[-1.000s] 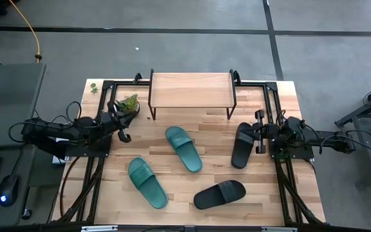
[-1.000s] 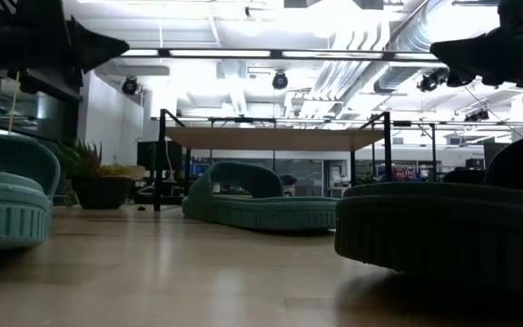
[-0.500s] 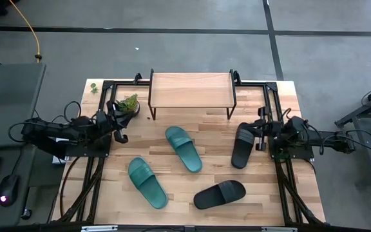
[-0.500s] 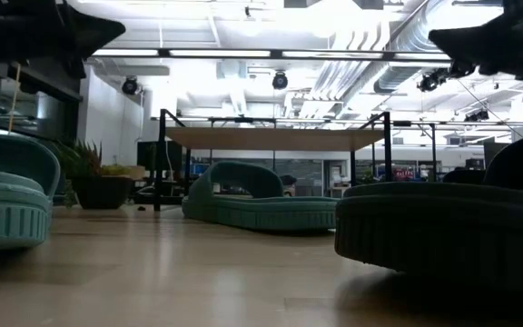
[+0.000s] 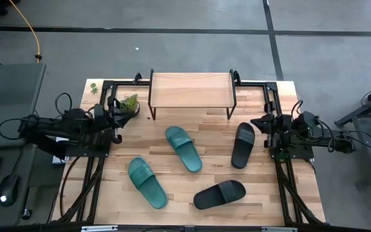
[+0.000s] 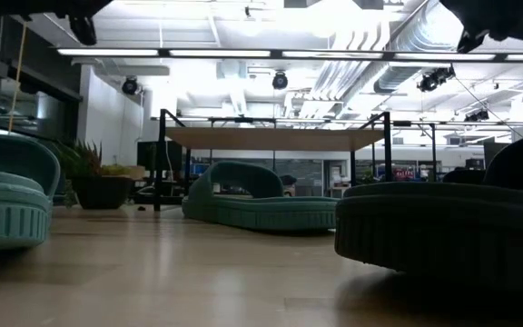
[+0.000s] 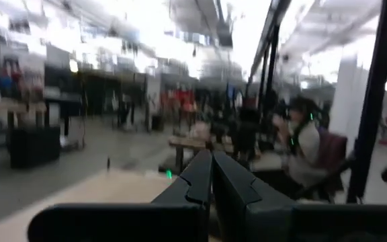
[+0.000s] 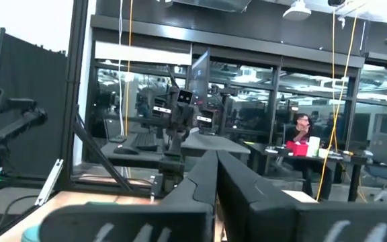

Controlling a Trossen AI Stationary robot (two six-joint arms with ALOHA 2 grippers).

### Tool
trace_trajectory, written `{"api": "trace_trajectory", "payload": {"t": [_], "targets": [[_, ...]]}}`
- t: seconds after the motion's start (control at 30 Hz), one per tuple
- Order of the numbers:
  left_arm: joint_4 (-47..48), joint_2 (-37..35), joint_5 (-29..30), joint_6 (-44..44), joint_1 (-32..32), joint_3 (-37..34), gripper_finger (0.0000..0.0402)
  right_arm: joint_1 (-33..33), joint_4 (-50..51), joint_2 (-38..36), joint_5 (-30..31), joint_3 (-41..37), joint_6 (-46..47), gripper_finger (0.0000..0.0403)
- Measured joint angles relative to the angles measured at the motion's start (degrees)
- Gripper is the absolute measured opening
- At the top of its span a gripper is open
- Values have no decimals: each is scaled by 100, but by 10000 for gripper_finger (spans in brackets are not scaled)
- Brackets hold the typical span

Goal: Pick and place slides into the shelf
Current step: Put the top green slide on the shelf

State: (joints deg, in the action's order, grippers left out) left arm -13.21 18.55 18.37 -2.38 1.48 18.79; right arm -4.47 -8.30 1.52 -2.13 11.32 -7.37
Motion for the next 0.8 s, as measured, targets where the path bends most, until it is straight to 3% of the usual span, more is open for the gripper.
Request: {"api": "trace_trajectory", "payload": {"t": [0.13, 0.37, 0.5, 0.8], "targets": [[352, 617, 4, -432, 0, 369, 3, 2, 38, 210, 0, 235, -73, 0], [331, 1719, 15, -445, -1, 1076, 3, 2, 719, 1021, -2, 1168, -189, 0], [528, 2215, -283, -532, 0, 1470, 3, 0, 1228, 1634, -2, 1752, -231, 0], [706, 2483, -341, -251, 0, 1789, 3, 0, 1331, 2867, 340, 2651, -589, 0]]}}
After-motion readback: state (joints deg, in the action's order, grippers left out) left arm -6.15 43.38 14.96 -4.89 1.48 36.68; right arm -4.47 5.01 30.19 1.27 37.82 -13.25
